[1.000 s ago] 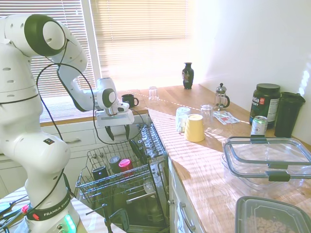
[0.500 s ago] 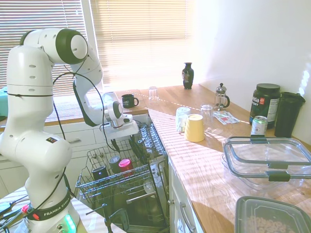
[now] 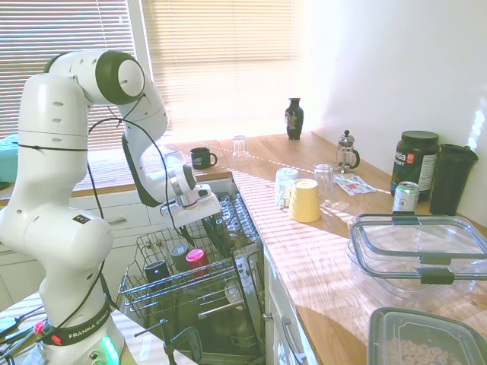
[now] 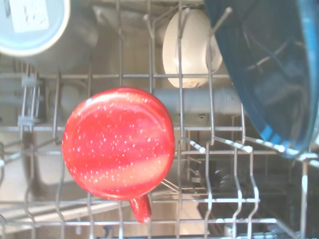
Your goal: Take a mug cup out of the rack
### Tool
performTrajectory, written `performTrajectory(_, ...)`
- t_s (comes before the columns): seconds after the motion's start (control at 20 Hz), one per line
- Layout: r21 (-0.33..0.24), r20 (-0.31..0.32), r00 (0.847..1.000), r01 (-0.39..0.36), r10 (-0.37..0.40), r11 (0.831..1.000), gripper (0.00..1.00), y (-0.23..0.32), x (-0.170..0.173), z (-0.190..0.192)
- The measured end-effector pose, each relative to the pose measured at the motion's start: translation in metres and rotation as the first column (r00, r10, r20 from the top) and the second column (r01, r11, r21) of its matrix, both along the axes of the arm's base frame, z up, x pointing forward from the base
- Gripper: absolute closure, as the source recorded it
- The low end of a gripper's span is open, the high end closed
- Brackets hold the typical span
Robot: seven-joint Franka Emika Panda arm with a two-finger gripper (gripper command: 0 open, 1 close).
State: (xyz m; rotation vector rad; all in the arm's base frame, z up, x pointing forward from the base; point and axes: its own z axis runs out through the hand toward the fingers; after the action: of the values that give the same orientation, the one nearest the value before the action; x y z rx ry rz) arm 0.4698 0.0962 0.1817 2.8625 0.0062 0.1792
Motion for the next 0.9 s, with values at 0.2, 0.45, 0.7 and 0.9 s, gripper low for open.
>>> performTrajectory(0.2, -0.027, -0.01, 0.998, -0.055, 0.055, 0.998, 0.0, 0.017, 0.004, -0.019)
performTrajectory(0.45, -0.067, -0.039, 0.994, -0.102, 0.099, 0.993, 0.0, 0.041, 0.006, -0.05)
performTrajectory(0.7, -0.094, -0.066, 0.991, -0.121, 0.115, 0.988, 0.0, 0.039, 0.003, -0.074)
performTrajectory(0.9, -0.101, -0.073, 0.991, -0.121, 0.114, 0.988, 0.0, 0.031, 0.003, -0.082)
